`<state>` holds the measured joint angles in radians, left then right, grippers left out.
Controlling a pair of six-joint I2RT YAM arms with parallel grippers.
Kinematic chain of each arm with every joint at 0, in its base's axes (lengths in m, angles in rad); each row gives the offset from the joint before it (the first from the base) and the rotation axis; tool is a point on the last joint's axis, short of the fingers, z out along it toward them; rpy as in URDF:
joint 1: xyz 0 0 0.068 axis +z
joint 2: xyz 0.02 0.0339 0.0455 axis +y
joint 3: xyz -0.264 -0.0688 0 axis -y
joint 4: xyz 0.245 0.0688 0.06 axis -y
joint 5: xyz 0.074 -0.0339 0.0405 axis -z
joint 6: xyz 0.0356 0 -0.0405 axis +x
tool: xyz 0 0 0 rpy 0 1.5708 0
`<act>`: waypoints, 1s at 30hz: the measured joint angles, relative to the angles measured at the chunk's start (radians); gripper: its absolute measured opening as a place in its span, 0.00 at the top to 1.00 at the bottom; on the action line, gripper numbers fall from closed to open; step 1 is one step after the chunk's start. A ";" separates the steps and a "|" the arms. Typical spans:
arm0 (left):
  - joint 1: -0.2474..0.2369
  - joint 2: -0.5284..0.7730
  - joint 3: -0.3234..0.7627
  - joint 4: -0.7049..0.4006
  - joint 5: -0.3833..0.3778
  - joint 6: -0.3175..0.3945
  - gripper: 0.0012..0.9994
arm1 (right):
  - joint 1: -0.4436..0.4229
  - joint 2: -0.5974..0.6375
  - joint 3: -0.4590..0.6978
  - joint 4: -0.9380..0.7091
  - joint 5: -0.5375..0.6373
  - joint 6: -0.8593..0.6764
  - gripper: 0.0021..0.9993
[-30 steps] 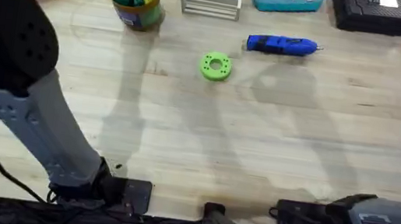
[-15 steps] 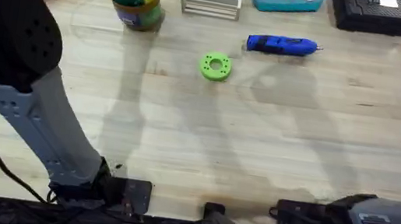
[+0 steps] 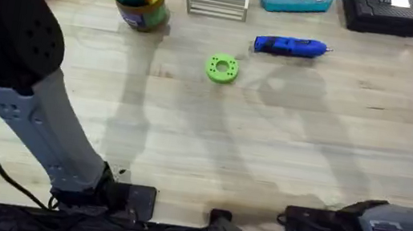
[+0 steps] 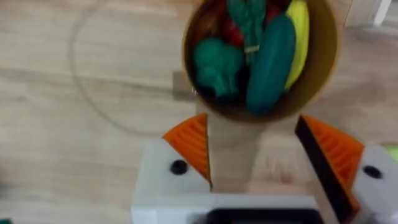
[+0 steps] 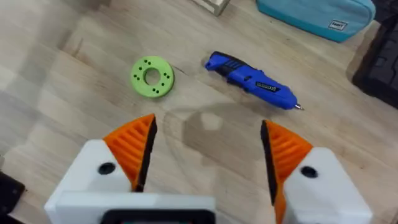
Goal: Pick up the gripper from the table and insert it into the empty holder that is missing its gripper. Then pick up a screw, insert it into the mounting hole, and use the screwdriver to tighten it. Finally, clean up the table by picking up the vegetable and placing it into the bucket.
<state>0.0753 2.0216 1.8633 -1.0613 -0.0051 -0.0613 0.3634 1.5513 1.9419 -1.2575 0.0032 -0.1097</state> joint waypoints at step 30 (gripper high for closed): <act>0.000 -0.740 0.173 -0.560 -0.038 0.031 0.13 | 0.000 0.000 0.000 0.000 0.000 0.000 0.09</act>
<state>0.0753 1.2815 2.0364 -1.6211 -0.0428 -0.0307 0.3634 1.5513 1.9419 -1.2575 0.0032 -0.1097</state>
